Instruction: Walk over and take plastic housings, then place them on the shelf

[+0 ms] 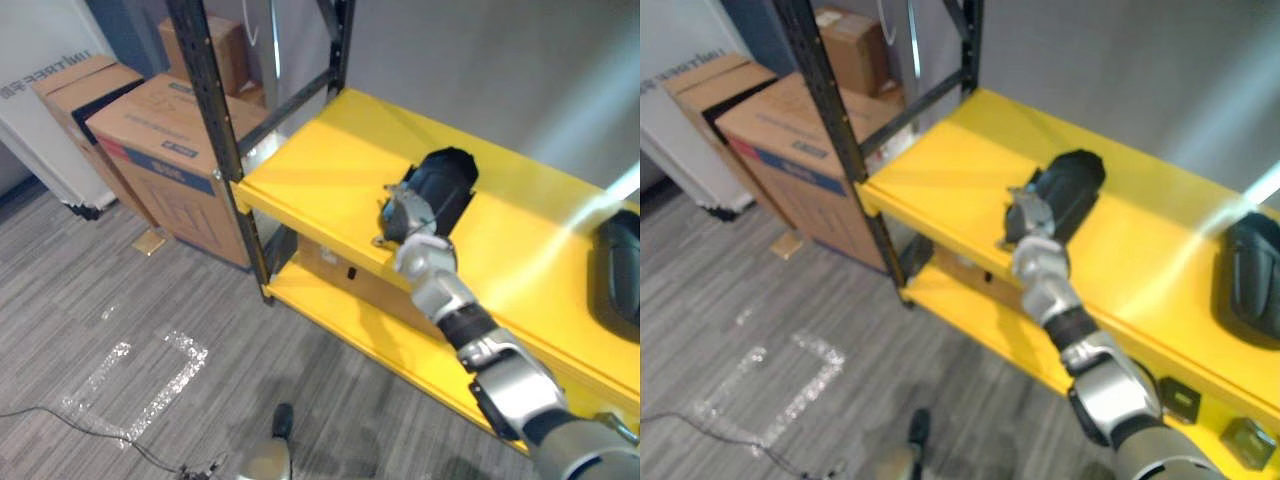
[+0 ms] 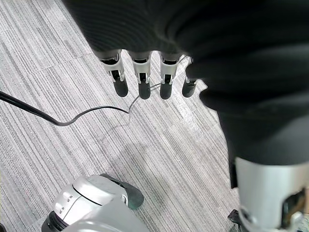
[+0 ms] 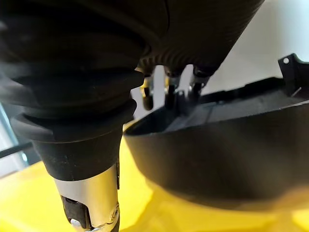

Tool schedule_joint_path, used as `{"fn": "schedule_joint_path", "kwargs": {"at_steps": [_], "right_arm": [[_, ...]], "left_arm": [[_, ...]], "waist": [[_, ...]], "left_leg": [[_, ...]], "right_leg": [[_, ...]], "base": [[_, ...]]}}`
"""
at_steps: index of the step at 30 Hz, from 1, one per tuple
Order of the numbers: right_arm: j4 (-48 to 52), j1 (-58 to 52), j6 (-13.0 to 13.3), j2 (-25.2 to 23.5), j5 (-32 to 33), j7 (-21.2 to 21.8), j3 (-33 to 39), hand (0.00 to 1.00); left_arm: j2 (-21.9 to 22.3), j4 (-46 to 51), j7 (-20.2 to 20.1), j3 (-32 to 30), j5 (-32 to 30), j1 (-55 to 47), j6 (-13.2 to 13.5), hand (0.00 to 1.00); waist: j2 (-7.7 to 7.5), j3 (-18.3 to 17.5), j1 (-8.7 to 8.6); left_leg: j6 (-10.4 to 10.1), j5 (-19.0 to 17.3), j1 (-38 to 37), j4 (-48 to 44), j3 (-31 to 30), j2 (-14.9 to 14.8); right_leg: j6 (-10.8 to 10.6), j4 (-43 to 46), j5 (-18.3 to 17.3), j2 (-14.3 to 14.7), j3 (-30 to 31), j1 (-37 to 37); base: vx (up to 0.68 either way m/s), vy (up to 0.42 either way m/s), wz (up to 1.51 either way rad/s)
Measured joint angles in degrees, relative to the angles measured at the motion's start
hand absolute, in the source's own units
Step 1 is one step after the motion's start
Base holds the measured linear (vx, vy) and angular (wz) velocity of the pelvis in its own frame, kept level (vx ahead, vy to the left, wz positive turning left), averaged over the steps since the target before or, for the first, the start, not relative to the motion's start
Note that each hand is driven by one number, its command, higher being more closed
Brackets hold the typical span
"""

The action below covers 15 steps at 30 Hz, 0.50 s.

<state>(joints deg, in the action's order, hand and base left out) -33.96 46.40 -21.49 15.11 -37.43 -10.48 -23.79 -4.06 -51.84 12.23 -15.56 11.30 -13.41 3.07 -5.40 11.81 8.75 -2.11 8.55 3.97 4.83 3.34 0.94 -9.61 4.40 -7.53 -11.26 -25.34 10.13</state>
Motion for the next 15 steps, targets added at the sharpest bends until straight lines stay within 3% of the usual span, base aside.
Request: {"fn": "schedule_joint_path", "kwargs": {"at_steps": [7,15], "right_arm": [[2.57,-0.04,-0.13,0.03,0.03,-0.66,0.19,0.0],[4.31,-0.44,-1.52,1.04,0.04,4.41,0.8,0.0]], "left_arm": [[0.06,-0.15,-0.31,0.68,0.0,0.0,-0.67,0.0],[0.0,-0.58,-1.25,0.53,0.02,-0.03,-1.4,0.0]], "waist": [[1.05,0.67,-0.27],[1.22,0.78,-0.3]], "left_leg": [[-0.31,-0.82,-0.06,0.3,0.02,-0.39],[-0.01,-0.97,0.03,0.29,0.18,0.26]], "right_leg": [[0.35,0.04,0.28,0.27,0.08,-0.08],[1.11,-0.98,-0.73,-0.56,0.08,-0.06]], "base": [[-0.07,-0.012,-0.03],[-0.03,0.0,-0.01]]}}
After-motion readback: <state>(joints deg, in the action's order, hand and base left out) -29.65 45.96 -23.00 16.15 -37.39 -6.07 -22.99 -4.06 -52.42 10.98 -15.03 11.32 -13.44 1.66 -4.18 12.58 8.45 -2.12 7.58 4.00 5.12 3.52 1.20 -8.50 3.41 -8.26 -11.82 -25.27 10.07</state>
